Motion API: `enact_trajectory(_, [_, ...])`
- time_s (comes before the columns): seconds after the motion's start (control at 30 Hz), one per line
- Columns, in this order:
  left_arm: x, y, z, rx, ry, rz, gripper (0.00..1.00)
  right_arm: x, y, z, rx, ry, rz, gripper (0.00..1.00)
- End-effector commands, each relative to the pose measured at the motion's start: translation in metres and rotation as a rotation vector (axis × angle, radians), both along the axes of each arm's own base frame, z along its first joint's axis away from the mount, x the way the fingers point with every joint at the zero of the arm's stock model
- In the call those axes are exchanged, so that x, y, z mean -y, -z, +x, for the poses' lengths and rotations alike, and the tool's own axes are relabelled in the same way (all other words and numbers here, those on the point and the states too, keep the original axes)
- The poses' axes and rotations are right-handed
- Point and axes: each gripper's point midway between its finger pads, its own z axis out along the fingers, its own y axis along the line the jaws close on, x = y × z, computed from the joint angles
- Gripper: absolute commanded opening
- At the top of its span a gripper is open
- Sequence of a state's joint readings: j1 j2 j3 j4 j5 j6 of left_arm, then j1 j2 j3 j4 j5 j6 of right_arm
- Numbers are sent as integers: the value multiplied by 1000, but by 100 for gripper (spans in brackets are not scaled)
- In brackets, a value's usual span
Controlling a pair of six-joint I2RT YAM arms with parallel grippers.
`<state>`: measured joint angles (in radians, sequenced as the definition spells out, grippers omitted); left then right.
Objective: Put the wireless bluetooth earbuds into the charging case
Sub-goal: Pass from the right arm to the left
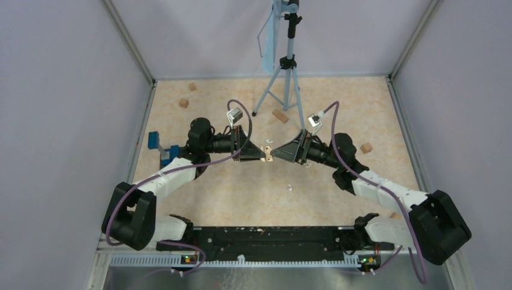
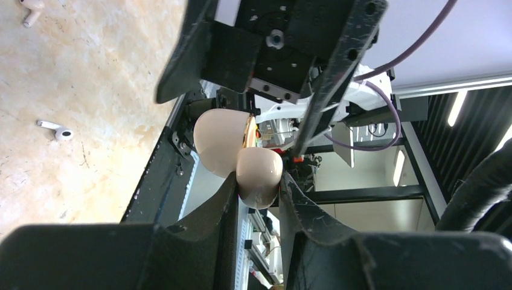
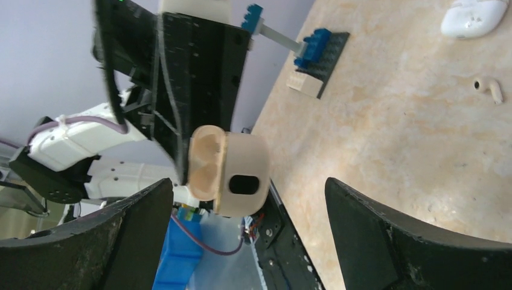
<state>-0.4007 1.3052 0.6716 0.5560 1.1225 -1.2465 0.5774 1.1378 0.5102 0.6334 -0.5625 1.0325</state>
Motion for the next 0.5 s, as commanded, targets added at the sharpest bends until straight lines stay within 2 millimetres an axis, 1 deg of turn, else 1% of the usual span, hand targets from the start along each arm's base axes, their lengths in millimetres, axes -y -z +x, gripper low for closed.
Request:
enact_trajectory(0.0, [0,-15,-5,78,31,-35,0,-9,2,2,16,-66,-28,93])
enact_trajectory(0.07, [-1,-15,-5,78,29,-35,0,-11,2,1,18,-80,-21,92])
enact_trajectory(0.2, [0,-13,-5,68,27,-32,0,-16,-2,-2,17,-129,18,83])
enact_trajectory(0.37, [0,-12,-5,62,28,-36,0,-20,-7,-2,11,-152,65,75])
enact_trajectory(0.47, [0,-12,-5,66,29,-37,0,-21,-9,-2,10,-157,80,71])
